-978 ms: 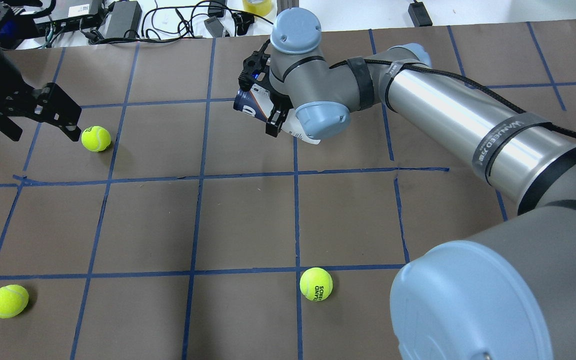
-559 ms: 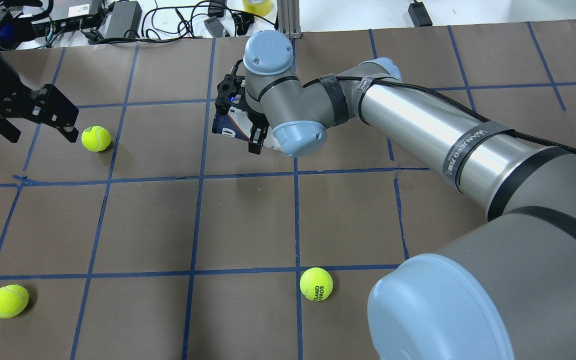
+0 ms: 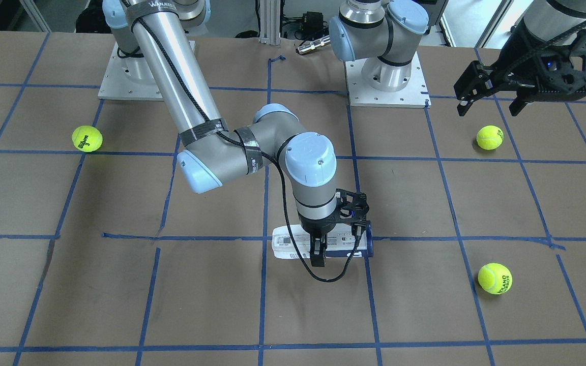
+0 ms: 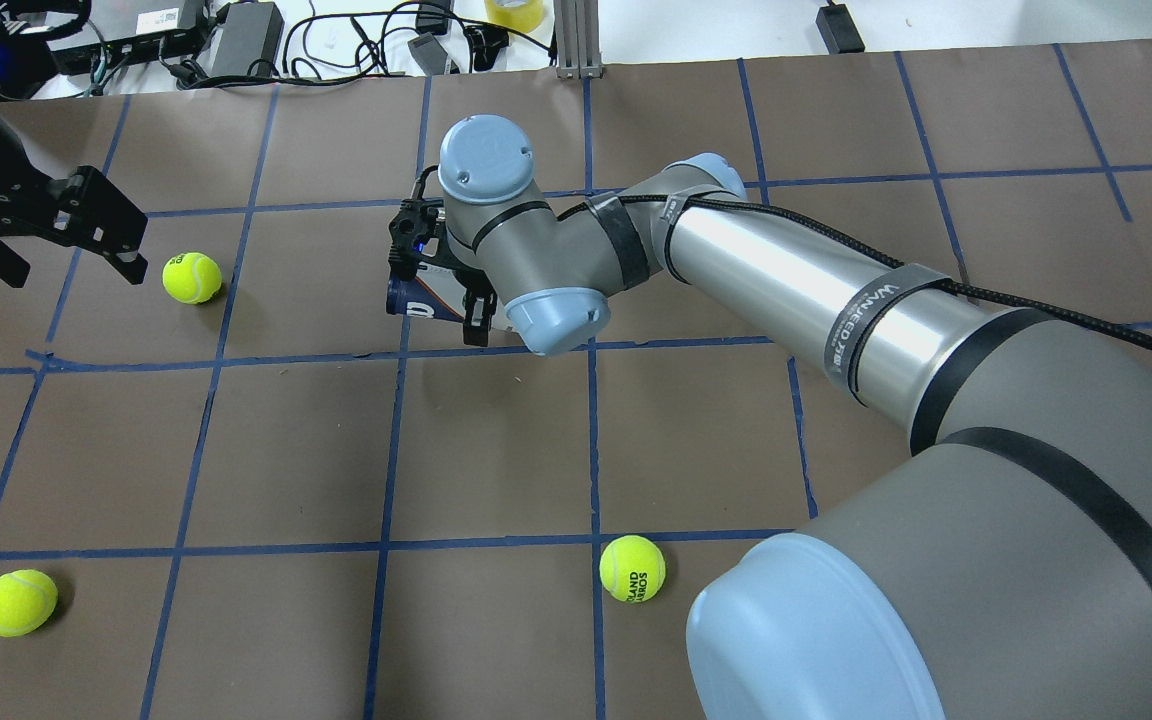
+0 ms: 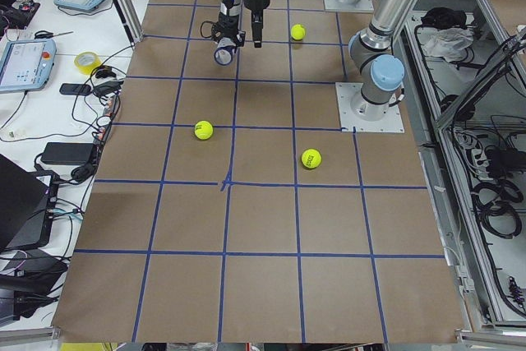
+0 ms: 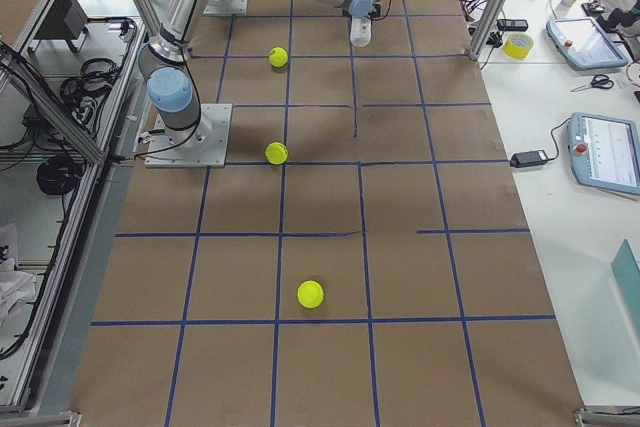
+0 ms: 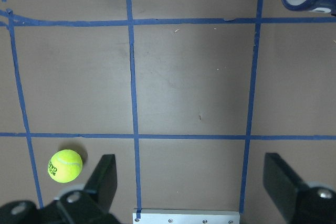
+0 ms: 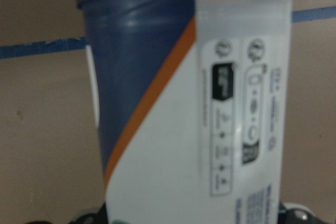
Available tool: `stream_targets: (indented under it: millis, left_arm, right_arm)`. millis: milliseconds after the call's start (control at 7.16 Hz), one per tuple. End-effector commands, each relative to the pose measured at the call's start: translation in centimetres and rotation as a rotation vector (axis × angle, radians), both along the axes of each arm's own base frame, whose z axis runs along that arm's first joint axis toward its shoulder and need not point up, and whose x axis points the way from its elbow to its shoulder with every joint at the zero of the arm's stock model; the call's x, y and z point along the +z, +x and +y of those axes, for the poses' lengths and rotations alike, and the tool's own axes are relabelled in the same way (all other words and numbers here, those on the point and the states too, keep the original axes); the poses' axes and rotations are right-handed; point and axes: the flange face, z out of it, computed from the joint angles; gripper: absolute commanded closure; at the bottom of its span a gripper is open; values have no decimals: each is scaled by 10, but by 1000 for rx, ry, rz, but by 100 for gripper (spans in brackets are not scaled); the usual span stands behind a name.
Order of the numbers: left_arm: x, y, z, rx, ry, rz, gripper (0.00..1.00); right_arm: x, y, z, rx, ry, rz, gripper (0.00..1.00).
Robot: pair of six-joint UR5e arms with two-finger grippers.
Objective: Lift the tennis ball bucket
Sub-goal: 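Carry the tube with the right gripper toward the table center, tipping it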
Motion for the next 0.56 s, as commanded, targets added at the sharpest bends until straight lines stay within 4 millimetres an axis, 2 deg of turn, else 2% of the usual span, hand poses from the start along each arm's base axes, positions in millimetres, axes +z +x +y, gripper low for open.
stream_targets:
  millis: [0,140,419]
  left_arm:
    - [-1,0,0,0,1,2,0]
    - [-1,0,0,0,1,2,0]
    - [-1,0,0,-1,3,1,0]
  right_arm:
    - [-4,1,1,3,7,0,11]
    - [-3,1,1,-3,8,-1,0]
    - [-25,0,9,-13,69,-4,0]
